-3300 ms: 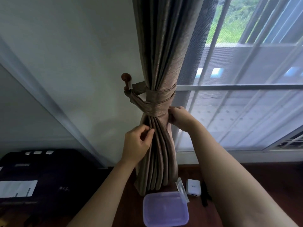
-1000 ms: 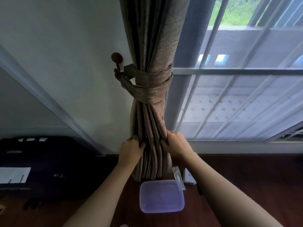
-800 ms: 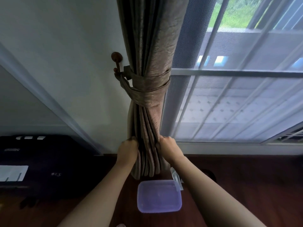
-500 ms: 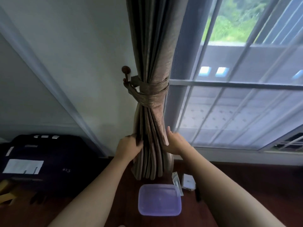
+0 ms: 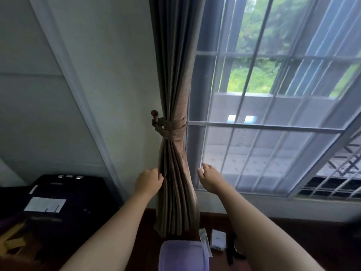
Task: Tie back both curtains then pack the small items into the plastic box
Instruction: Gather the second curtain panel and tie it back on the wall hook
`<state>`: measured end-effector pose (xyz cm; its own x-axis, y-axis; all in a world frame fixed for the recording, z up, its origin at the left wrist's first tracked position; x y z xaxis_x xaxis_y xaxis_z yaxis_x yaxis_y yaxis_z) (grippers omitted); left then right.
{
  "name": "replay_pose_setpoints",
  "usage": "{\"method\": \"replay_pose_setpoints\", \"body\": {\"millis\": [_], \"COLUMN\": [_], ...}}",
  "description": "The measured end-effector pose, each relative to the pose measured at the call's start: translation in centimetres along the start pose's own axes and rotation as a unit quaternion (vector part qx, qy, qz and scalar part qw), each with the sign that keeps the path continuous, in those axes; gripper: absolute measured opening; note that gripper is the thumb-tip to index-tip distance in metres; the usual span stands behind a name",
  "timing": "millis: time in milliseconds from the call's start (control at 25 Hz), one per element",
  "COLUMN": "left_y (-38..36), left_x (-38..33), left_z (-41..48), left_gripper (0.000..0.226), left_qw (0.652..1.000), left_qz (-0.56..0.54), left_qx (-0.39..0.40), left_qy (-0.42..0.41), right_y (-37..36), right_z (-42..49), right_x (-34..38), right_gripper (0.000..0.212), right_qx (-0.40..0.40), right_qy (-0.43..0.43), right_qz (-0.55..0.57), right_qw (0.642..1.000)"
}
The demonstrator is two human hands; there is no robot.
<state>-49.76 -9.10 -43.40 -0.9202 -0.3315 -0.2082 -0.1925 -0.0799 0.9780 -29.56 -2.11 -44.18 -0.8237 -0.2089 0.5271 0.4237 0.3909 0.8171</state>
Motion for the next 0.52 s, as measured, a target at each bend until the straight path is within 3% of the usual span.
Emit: {"method": "replay_pose_setpoints", "body": {"millis": [520], "left_y": [-4.8], "left_x": [-2.5], "left_z": [-16.5], "left_gripper": [0.039], "left_qw": [0.995], "left_qz": [-0.026], "left_qx": [0.089], "left_qy": [-0.021], "right_y": [-7.8], "right_z": [-16.8], "right_x": [-6.4], "right_gripper": [0.063], "right_qx": [0.014], "right_qy": [-0.042], "right_qz": [0.007], "right_qw": [0.999]}}
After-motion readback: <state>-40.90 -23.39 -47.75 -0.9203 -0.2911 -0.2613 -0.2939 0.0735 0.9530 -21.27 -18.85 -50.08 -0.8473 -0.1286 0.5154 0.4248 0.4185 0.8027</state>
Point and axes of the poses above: each hand's wrist, its own z-axis towards the middle knuckle, its own y-axis out of the back of the hand, x = y × z, the point moved 8 cm from there along z, towards the middle knuckle, and after that the axes turned 3 degrees about z, right-handed, at the moved point
